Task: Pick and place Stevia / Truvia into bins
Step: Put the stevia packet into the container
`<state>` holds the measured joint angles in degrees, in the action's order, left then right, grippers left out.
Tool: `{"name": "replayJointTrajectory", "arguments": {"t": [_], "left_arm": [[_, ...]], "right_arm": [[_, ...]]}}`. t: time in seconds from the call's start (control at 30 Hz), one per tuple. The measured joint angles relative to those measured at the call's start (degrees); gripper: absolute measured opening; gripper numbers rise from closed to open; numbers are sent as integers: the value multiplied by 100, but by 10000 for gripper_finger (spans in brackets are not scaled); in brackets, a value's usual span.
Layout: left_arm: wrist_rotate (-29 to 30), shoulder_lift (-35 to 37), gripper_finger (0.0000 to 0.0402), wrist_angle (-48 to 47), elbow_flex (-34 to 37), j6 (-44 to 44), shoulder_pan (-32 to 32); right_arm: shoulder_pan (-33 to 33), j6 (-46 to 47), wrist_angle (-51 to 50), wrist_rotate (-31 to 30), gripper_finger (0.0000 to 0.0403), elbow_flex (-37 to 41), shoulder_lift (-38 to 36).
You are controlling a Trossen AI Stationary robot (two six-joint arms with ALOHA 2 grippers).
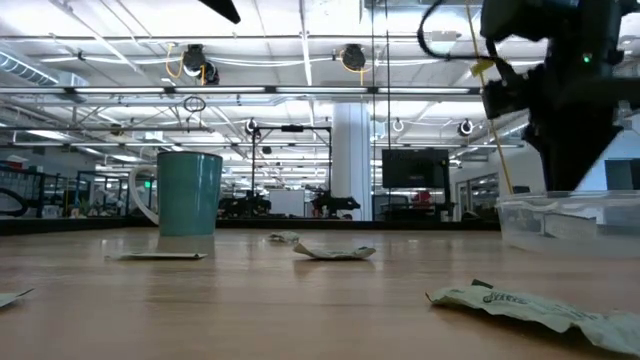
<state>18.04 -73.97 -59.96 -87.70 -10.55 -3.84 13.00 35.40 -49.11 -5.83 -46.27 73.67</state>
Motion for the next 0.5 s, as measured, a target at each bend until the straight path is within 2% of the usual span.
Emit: {"name": "replayJointTrajectory", "arguments": {"t": [0.1, 0.17, 0.33, 0.5], "left_arm": [[2, -1, 60, -41, 0, -85, -4], [0, 1, 60, -82, 0, -73, -4], [-170, 8, 60, -310, 131, 326, 0], [-727, 71, 60, -314, 742, 627, 72]], "right_arm": [[-67, -344, -26, -82, 120, -289, -208], [-96, -476, 149, -355, 120, -434, -341], [-184, -1096, 1468, -791, 121, -548, -508], [-288, -2281, 2824, -944, 121, -546, -120]]}}
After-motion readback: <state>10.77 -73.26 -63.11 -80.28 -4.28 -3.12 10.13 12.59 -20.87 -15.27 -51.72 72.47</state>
